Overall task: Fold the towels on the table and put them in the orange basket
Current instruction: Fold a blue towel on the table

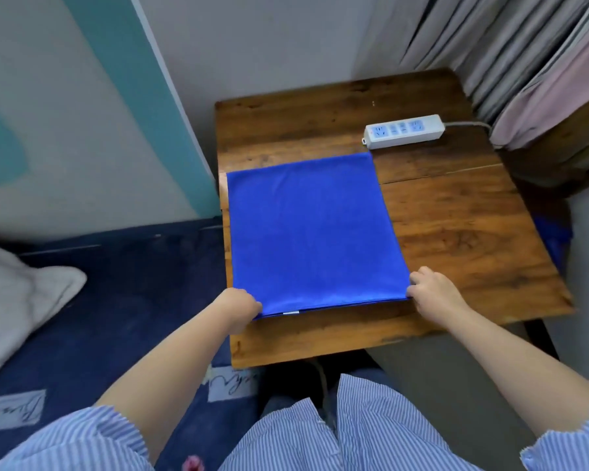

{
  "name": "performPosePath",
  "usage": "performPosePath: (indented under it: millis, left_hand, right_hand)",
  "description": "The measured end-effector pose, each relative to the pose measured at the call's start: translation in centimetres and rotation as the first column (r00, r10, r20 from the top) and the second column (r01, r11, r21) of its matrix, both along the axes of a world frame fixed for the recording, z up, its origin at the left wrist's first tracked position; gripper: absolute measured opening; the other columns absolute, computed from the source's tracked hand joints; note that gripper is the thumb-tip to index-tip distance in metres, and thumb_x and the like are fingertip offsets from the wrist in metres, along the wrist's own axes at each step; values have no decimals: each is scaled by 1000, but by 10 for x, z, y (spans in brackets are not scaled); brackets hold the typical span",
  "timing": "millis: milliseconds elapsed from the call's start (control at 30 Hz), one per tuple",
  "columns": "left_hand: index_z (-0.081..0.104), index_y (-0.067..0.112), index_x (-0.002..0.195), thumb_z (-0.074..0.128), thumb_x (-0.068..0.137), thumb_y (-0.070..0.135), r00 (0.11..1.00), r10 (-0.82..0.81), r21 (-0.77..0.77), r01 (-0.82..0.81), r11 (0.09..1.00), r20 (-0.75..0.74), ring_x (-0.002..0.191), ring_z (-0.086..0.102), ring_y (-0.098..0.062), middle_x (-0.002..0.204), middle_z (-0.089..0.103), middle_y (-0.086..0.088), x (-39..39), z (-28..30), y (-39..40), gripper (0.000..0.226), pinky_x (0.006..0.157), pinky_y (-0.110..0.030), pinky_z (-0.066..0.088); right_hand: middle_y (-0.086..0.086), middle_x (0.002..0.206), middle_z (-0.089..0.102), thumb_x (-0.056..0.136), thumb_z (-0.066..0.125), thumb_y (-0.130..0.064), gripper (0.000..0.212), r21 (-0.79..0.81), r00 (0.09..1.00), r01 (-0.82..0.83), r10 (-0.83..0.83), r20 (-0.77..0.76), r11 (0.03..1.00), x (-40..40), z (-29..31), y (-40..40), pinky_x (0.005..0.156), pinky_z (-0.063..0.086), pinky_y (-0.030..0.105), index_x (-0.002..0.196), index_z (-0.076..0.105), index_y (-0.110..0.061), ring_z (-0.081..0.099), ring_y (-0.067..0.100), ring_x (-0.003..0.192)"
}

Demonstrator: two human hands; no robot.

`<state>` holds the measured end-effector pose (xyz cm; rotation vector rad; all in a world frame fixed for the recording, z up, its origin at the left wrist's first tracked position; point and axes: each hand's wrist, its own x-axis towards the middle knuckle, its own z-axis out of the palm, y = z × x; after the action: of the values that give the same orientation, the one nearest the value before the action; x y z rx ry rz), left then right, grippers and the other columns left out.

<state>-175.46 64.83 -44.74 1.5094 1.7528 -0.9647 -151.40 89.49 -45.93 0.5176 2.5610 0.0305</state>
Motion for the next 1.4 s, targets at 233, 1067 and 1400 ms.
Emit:
performPosePath:
  millis: [233,1067,1400]
  left_hand:
    - [43,10,122,39,90,0,1000,11,-23,-10,1000,11,104,53,-26,116,56,-10,15,-26,-23,34,76,-32,42]
    - [33,10,140,36,97,19,759,582,641,-607,470,291,143,15,-25,153,22,-7,-106,-73,168,44,110,-39,22]
    - [25,26,144,29,90,49,790,578,647,-551,527,202,145,8,-23,155,17,2,-143,-109,154,59,114,-42,0]
  right_hand:
    - [5,113,53,86,40,-4,30,-8,987,-37,38,156,999,7,-12,-19,83,35,31,107,61,-10,42,23,114]
    - [10,151,23,95,34,-15,47,-279,909,6,-122,-400,960,-247,-65,47,115,2,38,141,29,-9,10,24,143]
    - [-3,156,11,96,31,-39,54,-177,960,-8,-41,-276,984,-244,-91,107,113,-5,37,145,17,-24,5,20,144]
